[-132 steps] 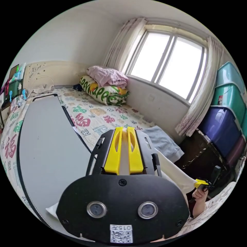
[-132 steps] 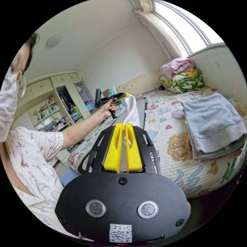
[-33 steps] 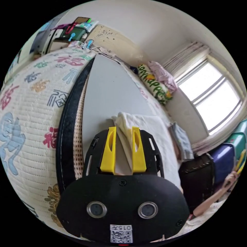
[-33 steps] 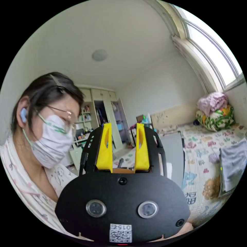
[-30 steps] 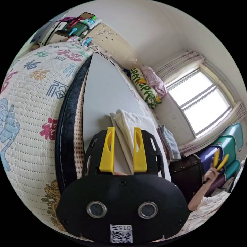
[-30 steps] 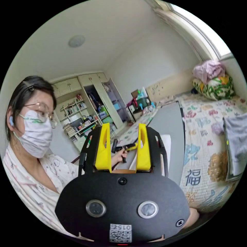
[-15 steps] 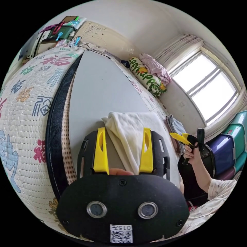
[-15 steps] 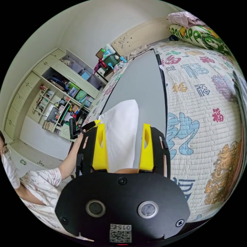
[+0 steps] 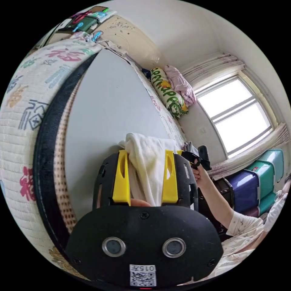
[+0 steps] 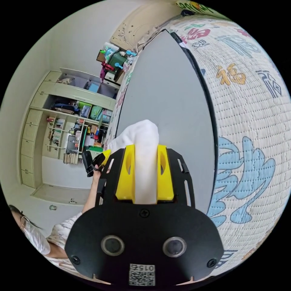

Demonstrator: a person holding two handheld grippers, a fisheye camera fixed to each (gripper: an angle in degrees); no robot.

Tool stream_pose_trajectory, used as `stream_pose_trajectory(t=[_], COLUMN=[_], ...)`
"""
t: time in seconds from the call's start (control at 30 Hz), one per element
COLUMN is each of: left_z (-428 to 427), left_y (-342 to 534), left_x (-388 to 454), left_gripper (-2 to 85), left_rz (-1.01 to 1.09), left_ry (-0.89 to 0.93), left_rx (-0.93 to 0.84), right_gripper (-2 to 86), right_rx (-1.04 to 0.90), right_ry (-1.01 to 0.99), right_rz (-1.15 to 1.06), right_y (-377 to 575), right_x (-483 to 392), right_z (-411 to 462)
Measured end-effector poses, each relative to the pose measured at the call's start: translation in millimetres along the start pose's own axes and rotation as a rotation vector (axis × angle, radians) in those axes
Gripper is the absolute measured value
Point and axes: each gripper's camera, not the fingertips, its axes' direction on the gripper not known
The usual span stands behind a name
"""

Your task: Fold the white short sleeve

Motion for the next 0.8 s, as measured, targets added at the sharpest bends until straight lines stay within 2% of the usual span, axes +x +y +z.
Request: stream_pose_trajectory(t=[0.1,0.17,0.23,0.3,0.5,0.63,0.8], left_z=[1.8,-26.2,-53.8,-82.7,-160.8,-179.6,-149.9], left_y=[-6.5,-9.2,-8.1,-9.4,-12.8,-11.6,-19.1], left_x=[-11.6,-5.5,12.6,42.5,199.1,295.4,396.7], left_gripper=[10.0,8.6,8.2,8.0,7.6,7.8,8.1], left_rz=[0.023,0.071,0.145,0.241,0.618,0.775,0.871], left_ry=[0.039,0.096,0.157,0.209,0.268,0.364,0.461], left_rx=[-0.06,-0.006,0.051,0.084,0.14,0.183,0.2], right_gripper=[9.1,8.8,8.5,8.4,8.3,8.2,8.3], right_rx=[0.021,0.071,0.166,0.224,0.452,0.655,0.829], right_ry=[0.037,0.037,-0.049,-0.102,-0.064,0.108,0.39], right_rz=[-0.006,-0.065,-0.138,-0.196,-0.419,-0.572,-0.673], right_y=[35.7,70.7,128.5,173.1,312.1,398.4,444.6], right_x=[-22.0,-39.8,-50.3,-55.5,-97.0,-124.0,-112.1], right_z=[-13.3,-31.4,-72.5,-104.1,-209.4,-278.5,-311.1])
